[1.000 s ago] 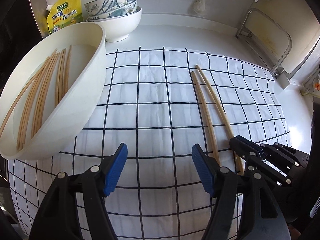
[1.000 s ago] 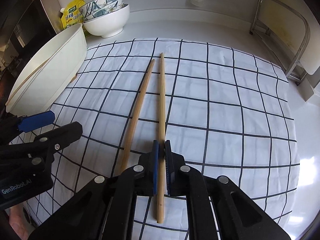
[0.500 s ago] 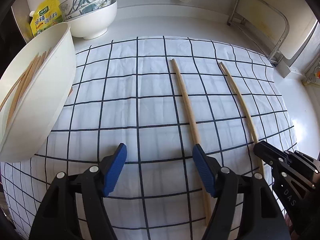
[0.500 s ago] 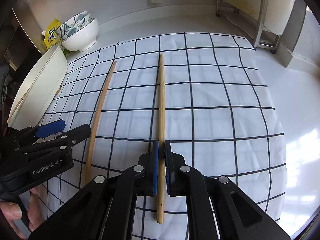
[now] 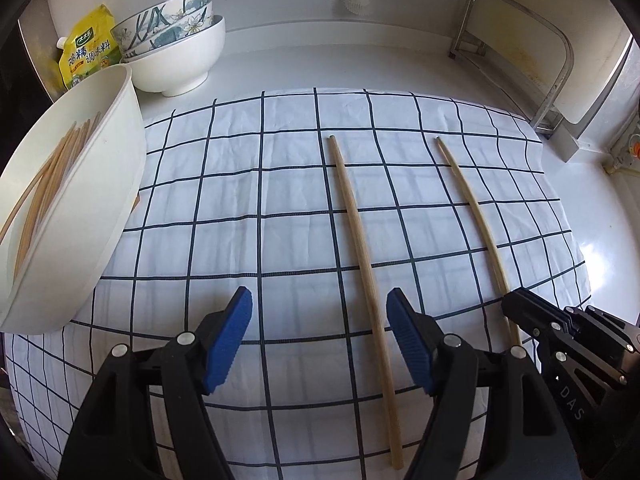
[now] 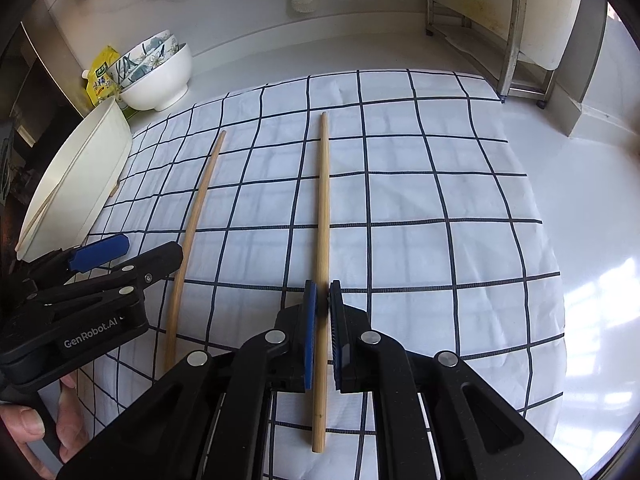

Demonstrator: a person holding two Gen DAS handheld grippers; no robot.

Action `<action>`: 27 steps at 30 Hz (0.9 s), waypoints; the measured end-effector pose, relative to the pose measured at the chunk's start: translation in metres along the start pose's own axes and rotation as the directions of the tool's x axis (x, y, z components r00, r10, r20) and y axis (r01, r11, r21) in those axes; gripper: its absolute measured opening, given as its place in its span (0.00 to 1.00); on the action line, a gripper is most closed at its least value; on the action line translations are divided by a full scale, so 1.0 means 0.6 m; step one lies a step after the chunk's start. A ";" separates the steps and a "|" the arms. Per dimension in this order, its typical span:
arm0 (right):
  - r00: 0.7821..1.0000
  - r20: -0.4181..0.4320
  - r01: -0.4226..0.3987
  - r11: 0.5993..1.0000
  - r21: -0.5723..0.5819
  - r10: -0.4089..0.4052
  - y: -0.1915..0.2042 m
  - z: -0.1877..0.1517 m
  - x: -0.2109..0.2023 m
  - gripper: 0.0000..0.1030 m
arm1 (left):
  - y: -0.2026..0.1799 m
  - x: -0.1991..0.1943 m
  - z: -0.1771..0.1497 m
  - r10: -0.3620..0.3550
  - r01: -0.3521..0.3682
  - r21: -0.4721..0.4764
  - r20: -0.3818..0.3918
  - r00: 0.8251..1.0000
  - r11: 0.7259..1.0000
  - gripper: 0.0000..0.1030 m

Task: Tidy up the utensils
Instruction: 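Lower the left tool onto one chopstick and close it while the right tool grasps the other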

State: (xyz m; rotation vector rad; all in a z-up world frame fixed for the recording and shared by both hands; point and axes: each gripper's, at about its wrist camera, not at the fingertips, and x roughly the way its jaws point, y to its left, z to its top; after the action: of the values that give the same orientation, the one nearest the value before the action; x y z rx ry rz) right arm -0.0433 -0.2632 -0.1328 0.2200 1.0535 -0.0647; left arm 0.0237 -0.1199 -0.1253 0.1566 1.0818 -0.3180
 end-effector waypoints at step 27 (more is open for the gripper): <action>0.996 0.046 0.078 0.992 -0.103 -0.073 0.019 0.014 0.020 0.24 | 0.011 0.033 -0.005 0.041 -0.041 -0.026 0.005 0.999 0.999 0.88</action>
State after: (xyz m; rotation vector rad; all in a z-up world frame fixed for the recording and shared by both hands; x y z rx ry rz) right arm -0.0284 -0.2532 -0.1378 0.0834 1.0199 -0.0817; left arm 0.0316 -0.1161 -0.1444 0.1551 1.0753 -0.2674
